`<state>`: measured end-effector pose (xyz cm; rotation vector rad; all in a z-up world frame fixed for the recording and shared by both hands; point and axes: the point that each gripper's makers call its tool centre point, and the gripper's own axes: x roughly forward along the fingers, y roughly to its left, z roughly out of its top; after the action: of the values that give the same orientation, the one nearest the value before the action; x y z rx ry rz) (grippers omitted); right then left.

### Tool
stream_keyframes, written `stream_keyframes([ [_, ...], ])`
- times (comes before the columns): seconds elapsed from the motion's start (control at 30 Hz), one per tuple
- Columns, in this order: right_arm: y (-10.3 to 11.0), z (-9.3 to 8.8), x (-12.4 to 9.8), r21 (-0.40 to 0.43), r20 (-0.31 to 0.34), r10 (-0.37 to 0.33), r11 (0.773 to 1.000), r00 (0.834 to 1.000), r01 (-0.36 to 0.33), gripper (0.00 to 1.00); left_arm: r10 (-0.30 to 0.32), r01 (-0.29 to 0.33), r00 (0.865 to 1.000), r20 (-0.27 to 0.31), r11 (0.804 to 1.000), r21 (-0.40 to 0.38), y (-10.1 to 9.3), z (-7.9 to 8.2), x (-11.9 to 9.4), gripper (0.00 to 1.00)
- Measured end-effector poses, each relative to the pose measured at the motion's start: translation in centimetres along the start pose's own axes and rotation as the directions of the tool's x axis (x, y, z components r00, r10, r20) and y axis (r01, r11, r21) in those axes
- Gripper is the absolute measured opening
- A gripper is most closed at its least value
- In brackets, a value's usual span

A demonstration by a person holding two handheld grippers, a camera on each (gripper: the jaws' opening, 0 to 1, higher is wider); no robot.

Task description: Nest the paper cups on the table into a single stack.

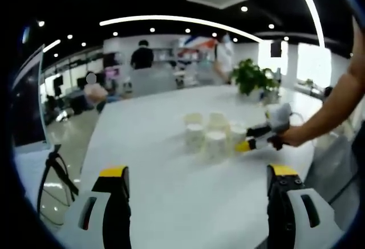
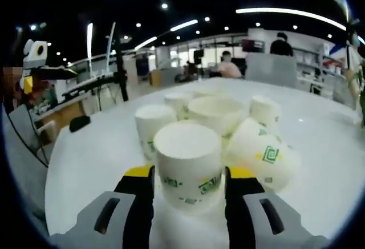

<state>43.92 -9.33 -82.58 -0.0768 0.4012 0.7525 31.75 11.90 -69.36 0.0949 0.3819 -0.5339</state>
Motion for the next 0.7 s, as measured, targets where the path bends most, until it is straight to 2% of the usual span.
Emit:
stream_keyframes([
  [0.2,0.0,0.0,0.2,-0.015,-0.009,-0.004,1.000,1.000,0.004,0.38,0.008,-0.008,1.000,0.002,1.000,-0.001,0.0,0.1,-0.3,0.98],
  [0.47,0.2,0.0,-0.1,-0.029,-0.020,0.001,1.000,1.000,-0.002,0.36,0.001,-0.001,1.000,0.005,1.000,0.001,-0.4,0.4,-0.2,0.98],
  [0.7,0.7,1.0,-0.5,-0.016,-0.007,0.017,1.000,1.000,-0.017,0.36,-0.006,0.006,1.000,0.007,1.000,0.002,-0.6,0.5,0.0,0.98],
])
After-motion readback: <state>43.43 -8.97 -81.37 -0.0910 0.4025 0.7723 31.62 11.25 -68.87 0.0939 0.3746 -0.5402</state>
